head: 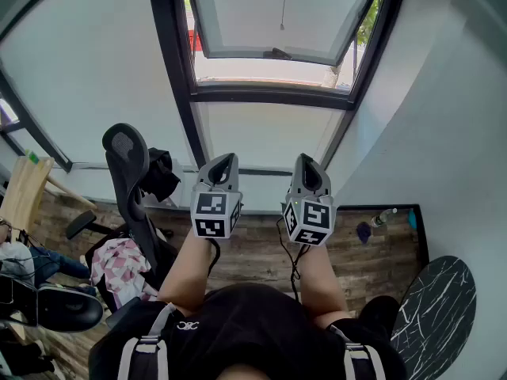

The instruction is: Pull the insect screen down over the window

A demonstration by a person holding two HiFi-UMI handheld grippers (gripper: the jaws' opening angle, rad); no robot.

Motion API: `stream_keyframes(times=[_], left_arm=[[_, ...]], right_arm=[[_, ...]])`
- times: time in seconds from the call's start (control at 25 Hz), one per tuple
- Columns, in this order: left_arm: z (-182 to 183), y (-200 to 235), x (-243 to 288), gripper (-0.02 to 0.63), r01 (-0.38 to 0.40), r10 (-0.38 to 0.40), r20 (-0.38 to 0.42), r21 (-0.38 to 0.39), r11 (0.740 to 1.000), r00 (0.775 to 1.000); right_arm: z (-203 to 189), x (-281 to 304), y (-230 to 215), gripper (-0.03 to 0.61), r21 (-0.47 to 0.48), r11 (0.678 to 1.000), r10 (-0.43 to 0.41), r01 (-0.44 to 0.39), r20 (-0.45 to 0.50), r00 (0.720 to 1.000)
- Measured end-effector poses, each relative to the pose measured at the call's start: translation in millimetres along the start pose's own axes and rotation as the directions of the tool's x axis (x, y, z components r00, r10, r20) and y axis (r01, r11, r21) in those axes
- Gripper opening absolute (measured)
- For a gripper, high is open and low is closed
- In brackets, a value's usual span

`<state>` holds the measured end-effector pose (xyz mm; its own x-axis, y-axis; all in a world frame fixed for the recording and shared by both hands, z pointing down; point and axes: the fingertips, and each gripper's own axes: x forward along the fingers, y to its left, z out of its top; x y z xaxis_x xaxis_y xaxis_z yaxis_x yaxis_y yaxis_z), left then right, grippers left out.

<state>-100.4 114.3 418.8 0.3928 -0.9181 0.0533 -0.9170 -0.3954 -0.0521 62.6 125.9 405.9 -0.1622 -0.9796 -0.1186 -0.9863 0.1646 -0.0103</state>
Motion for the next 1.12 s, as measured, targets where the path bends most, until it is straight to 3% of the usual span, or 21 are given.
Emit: stream_keyframes(times=[0.32,0.56,1.12], left_arm=[[3,3,-6,0.011,0.017,-0.017,0.014,-0.013,1.0,1.0],[1,11,-14,0.011,0.018,-0.018,0.022,0.006,1.0,1.0],[-12,56,-22,0.011,0.065,-0.064,0.041,-0.016,0.998,0.997]], right_arm=[[3,-2,11,0.003,-0.01,1.0,0.011,-0.011,0.001,1.0],[1,-7,23,0.003,0.042,0.999,0.022,-0.023,0.012,1.0],[-7,7,72,0.005,-0.036,0.999,-0.028,0.028,0.004,1.0]])
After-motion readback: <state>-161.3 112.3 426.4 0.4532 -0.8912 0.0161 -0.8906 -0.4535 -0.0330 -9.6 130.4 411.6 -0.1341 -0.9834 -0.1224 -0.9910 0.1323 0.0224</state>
